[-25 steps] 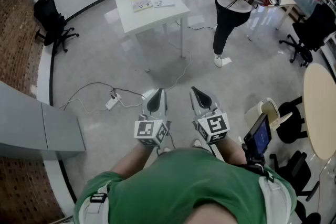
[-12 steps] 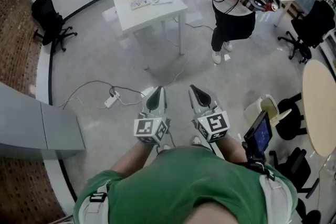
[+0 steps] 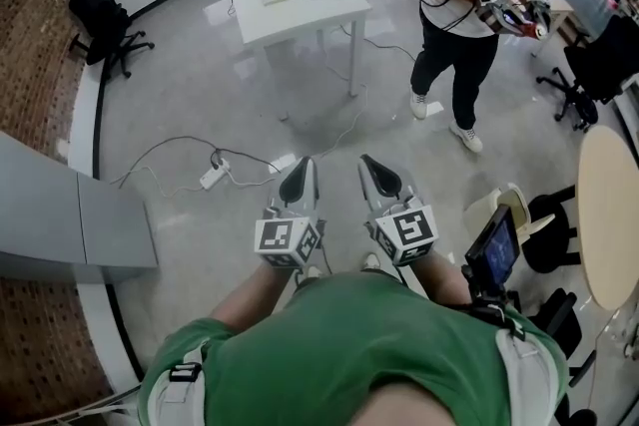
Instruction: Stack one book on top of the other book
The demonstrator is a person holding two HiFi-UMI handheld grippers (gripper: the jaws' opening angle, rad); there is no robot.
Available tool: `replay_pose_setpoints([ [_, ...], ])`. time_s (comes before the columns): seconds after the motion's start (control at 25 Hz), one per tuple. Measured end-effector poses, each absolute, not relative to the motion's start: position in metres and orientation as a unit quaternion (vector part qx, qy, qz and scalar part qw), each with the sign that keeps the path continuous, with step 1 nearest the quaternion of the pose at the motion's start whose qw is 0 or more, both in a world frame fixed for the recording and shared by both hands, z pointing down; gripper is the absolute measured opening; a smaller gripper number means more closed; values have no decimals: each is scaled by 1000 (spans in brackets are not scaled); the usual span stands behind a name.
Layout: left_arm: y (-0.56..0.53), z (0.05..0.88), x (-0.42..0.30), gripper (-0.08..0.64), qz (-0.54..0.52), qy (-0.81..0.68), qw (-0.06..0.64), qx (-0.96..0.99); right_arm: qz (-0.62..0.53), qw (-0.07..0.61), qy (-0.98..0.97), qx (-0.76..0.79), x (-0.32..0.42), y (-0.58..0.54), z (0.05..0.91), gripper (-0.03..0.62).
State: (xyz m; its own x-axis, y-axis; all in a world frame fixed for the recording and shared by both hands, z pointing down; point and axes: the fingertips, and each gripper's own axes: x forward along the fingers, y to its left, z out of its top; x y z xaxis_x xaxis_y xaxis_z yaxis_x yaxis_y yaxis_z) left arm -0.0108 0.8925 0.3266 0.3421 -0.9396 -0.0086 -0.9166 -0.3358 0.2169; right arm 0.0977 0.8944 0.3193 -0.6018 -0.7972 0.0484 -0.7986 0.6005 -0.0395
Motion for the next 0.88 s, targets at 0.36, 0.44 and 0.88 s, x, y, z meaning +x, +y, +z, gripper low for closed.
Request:
replay_pose_setpoints([
  [0.36, 896, 329, -46, 6, -71, -578, 96, 807, 40, 33, -902, 430, 51, 893, 321, 3],
  [0.44, 895, 331, -56, 6, -74, -580, 95, 805, 36, 37, -902, 428, 40, 890, 319, 3],
  [0.88, 893, 358, -112, 6, -72, -590, 122, 795, 54, 57, -906, 415, -21, 891, 336, 3],
])
